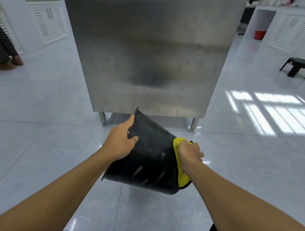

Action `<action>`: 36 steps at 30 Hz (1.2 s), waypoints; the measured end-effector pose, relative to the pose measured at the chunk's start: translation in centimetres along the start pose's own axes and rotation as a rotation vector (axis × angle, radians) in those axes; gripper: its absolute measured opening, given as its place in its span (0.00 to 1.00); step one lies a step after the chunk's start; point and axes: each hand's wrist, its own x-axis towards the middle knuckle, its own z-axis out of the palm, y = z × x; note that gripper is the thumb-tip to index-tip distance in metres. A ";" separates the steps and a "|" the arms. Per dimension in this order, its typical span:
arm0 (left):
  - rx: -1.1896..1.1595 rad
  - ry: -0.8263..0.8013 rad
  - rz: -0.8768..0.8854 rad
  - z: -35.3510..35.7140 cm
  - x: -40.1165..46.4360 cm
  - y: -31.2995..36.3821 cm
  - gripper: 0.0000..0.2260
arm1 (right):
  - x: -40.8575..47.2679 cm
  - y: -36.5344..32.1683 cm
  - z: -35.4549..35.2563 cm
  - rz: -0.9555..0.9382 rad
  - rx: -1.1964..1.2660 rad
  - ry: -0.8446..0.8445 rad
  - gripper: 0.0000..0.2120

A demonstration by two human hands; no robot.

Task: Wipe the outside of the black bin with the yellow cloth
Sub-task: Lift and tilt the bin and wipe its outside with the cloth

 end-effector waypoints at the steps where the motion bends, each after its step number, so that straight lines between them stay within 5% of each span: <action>1: 0.014 0.001 -0.008 0.0 0.0 -0.1 0.33 | -0.1 0.0 0.0 -0.009 -0.006 -0.001 0.26; 8: 0.086 0.031 0.034 0.9 -0.2 -0.2 0.32 | -0.9 -0.2 0.5 -0.128 -0.068 0.017 0.30; 11: -0.156 0.095 -0.011 1.1 -0.2 -0.5 0.33 | -1.5 -0.1 0.7 -0.199 -0.157 0.013 0.30; 20: -0.263 0.317 0.013 -0.1 0.5 0.1 0.15 | -4.0 0.2 2.7 -0.330 -0.257 0.020 0.26; 30: -0.251 0.431 -0.014 2.1 -0.1 0.2 0.14 | -12.8 3.1 6.9 -0.943 -0.201 -0.111 0.28; 36: -0.288 0.467 -0.066 2.0 -0.1 0.0 0.14 | -12.8 3.5 6.8 -1.044 -0.274 -0.102 0.27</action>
